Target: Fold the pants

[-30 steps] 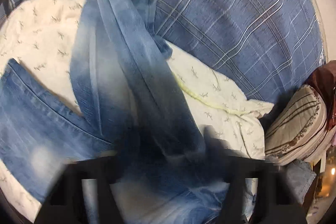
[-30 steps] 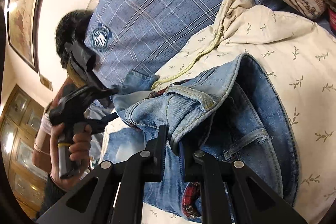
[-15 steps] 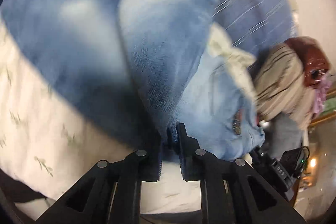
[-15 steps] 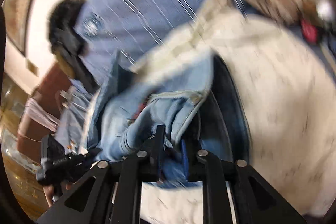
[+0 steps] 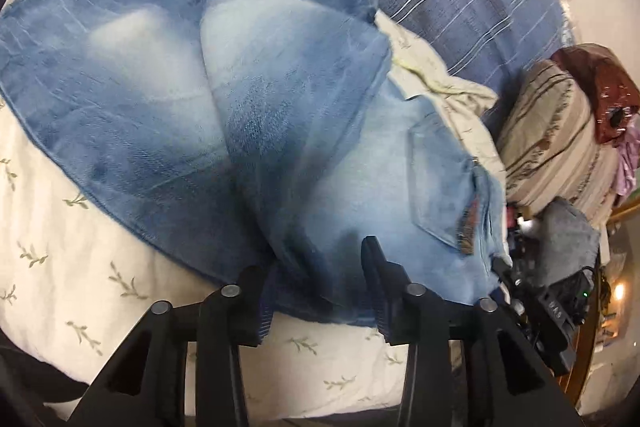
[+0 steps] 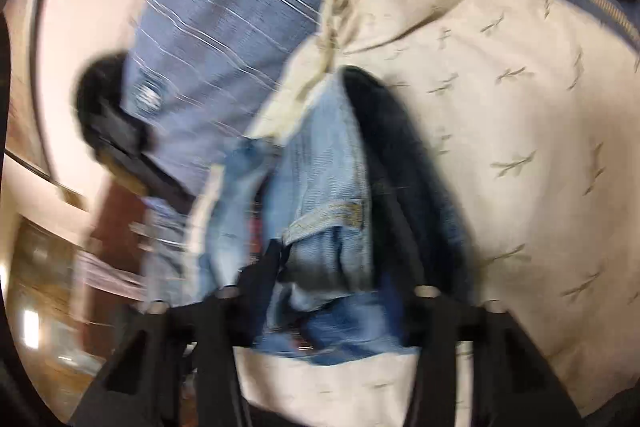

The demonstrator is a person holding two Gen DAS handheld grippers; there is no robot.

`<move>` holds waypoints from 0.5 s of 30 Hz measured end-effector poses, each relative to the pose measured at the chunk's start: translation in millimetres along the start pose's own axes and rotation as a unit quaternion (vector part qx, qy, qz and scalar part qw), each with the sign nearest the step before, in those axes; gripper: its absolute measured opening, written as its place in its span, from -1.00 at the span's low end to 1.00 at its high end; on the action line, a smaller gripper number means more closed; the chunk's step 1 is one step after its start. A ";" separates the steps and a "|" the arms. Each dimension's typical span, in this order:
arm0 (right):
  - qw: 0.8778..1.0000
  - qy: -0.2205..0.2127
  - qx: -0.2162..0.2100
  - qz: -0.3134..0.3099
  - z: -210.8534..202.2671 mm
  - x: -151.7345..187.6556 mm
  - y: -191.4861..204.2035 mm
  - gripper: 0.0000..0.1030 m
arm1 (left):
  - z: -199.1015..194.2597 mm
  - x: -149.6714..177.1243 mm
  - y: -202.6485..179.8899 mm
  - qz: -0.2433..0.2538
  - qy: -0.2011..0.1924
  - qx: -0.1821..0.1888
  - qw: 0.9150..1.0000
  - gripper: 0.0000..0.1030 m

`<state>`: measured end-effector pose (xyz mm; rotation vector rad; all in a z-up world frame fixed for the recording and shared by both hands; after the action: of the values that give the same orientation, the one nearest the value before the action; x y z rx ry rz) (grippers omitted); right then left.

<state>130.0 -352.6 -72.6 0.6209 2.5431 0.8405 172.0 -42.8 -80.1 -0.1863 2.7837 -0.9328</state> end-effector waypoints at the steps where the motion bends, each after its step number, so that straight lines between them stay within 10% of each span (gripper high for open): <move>1: 1.000 -0.008 -0.001 -0.002 -5.2 0.9 2.7 -0.53 | 0.2 -0.4 -0.8 -0.003 -0.003 0.004 1.000 -0.70; 5: 0.995 -0.040 0.065 -0.061 -36.5 10.6 20.8 -0.57 | -18.7 12.1 -9.1 0.024 -0.034 0.038 0.998 -0.71; 10: 0.984 0.007 0.167 -0.062 -3.3 23.9 -4.2 -0.45 | 21.7 27.0 3.1 0.039 0.015 -0.008 0.999 -0.66; 15: 0.979 -0.085 0.164 -0.089 -38.5 20.8 17.7 0.20 | 1.9 25.0 -10.1 0.081 -0.016 -0.002 0.997 -0.42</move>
<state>99.1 -346.6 -37.4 0.5242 2.5498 0.2939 148.7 -56.4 -79.1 0.0226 2.7229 -0.8780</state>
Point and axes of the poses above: each gripper's, at about its wrist camera, not at the fingertips, and z roughly the way its jaws point, y to its left, x to its underside, the point moved 7 cm from there along z, roughly the way its jaws point, and after that the axes turned 9 degrees about y, right-handed, at the moved point
